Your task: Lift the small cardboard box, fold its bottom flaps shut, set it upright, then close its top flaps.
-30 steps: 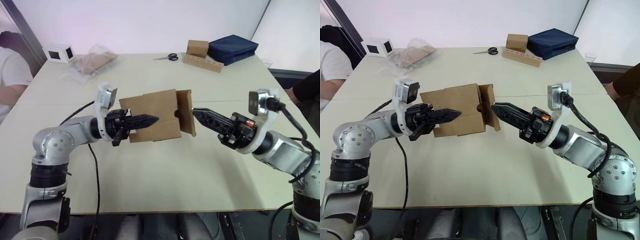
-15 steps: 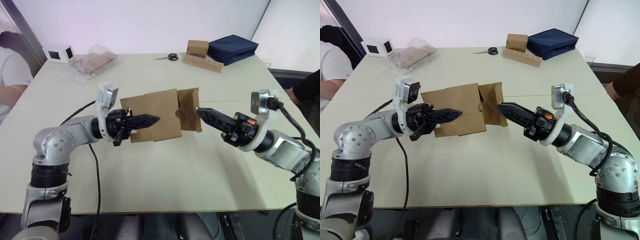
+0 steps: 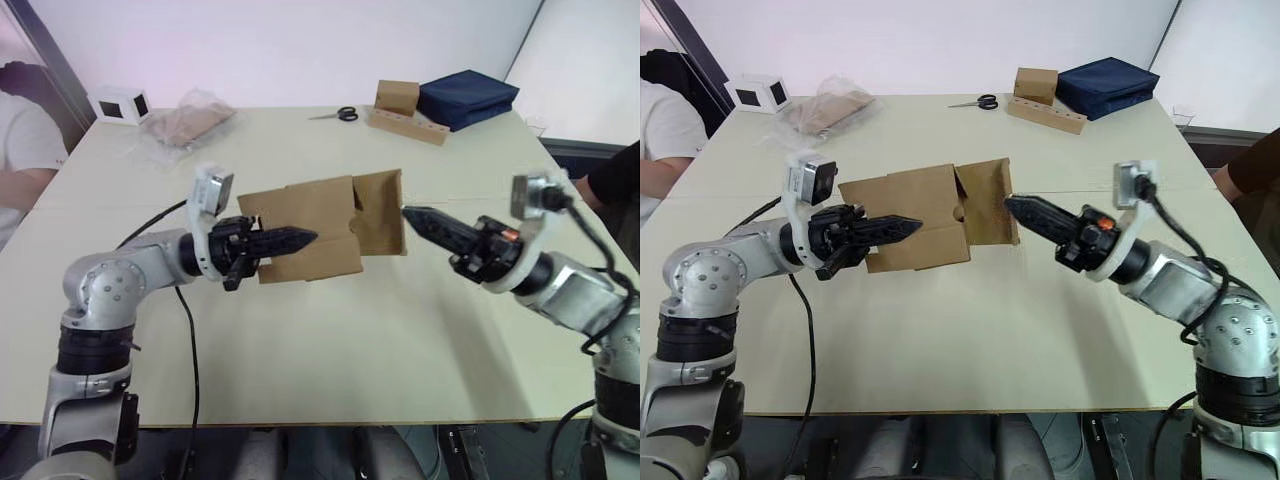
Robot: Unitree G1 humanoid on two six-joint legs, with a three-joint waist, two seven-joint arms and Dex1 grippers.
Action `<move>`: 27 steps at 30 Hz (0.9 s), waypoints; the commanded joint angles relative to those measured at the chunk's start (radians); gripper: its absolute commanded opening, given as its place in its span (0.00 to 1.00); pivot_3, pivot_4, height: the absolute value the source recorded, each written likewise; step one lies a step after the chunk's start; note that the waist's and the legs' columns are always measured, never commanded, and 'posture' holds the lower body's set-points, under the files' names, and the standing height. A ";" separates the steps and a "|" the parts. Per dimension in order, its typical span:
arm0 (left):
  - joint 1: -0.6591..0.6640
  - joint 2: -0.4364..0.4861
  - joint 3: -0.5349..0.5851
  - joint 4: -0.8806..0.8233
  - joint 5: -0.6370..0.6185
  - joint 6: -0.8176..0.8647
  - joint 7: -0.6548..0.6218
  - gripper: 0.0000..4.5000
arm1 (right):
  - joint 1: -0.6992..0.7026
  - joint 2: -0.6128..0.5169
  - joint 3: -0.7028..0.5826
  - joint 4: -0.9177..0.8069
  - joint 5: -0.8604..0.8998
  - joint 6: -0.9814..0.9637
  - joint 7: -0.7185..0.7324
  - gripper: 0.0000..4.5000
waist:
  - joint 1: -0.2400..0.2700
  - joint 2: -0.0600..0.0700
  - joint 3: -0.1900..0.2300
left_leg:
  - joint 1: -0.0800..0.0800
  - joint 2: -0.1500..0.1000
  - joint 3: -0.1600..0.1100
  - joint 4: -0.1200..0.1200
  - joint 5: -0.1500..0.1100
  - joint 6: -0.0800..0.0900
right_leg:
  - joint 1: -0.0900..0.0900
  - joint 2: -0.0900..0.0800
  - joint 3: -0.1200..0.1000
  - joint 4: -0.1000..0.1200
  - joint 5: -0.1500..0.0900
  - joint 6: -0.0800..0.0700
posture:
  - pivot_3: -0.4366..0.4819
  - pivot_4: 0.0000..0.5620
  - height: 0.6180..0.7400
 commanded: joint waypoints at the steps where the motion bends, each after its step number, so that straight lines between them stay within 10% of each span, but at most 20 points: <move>1: -0.015 0.011 0.035 -0.030 -0.031 -0.003 -0.006 0.00 | -0.018 -0.032 -0.068 0.011 0.023 -0.015 0.012 0.35 | 0.000 0.000 0.000 | 0.000 0.000 0.000 0.000 0.000 0.000 | 0.000 0.000 0.000 0.000 0.000 0.000 | 0.48 0.27 1.00; 27: -0.039 0.019 0.026 -0.019 -0.100 0.045 -0.014 0.00 | 0.033 0.007 -0.023 -0.047 0.074 0.032 0.027 0.35 | 0.000 0.000 0.000 | 0.000 0.000 0.000 0.000 0.000 0.000 | 0.000 0.000 0.000 0.000 0.000 0.000 | 0.48 0.27 1.00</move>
